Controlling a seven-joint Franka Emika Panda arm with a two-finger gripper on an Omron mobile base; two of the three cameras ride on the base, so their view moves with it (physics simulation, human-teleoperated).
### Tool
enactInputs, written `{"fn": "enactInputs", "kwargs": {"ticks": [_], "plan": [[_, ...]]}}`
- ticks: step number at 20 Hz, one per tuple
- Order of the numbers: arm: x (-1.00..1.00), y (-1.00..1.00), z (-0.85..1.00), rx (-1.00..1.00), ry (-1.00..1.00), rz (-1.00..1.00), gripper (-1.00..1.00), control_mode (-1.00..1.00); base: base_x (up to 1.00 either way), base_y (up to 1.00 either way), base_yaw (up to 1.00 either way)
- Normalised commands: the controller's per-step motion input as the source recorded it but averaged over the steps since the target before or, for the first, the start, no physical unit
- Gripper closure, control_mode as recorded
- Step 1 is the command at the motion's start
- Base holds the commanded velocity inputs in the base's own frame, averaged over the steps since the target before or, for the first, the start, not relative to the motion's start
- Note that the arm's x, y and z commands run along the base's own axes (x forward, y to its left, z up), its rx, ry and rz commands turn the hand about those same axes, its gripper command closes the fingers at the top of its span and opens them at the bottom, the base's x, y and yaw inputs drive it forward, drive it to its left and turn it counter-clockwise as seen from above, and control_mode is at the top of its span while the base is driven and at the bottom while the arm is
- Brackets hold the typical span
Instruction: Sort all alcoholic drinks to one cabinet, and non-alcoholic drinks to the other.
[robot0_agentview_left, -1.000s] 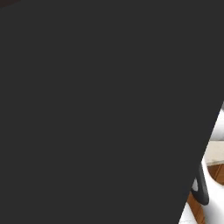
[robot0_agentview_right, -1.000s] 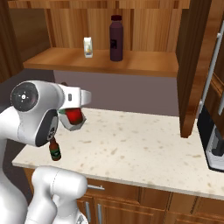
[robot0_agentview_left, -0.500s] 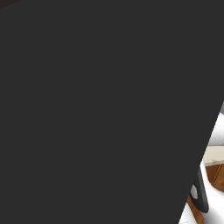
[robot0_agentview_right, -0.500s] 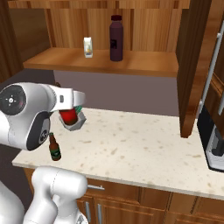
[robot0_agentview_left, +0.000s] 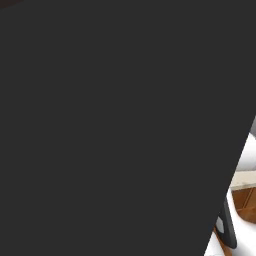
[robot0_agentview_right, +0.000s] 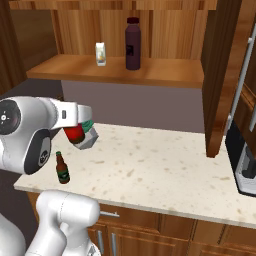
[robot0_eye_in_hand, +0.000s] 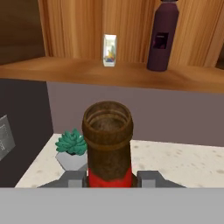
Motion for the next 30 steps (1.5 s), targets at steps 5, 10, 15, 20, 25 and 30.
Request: {"fn": "enactInputs", "kwargs": {"ticks": [5,10,15,20,25,30], "plan": [[-0.03,0.0,0.0,0.0,0.0,0.0,1.0,-1.0,0.0,0.0,0.0],[-0.06,0.0,0.0,0.0,0.0,0.0,1.0,-1.0,0.0,0.0,0.0],[-0.09,0.0,0.0,0.0,0.0,0.0,1.0,1.0,-0.02,0.0,0.0],[0.0,0.0,0.0,0.0,0.0,0.0,1.0,1.0,-0.15,0.0,0.0],[0.0,0.0,0.0,0.0,0.0,0.0,1.0,1.0,-0.28,0.0,0.0],[0.0,0.0,0.0,0.0,0.0,0.0,1.0,1.0,-0.31,-0.02,0.0]]}}
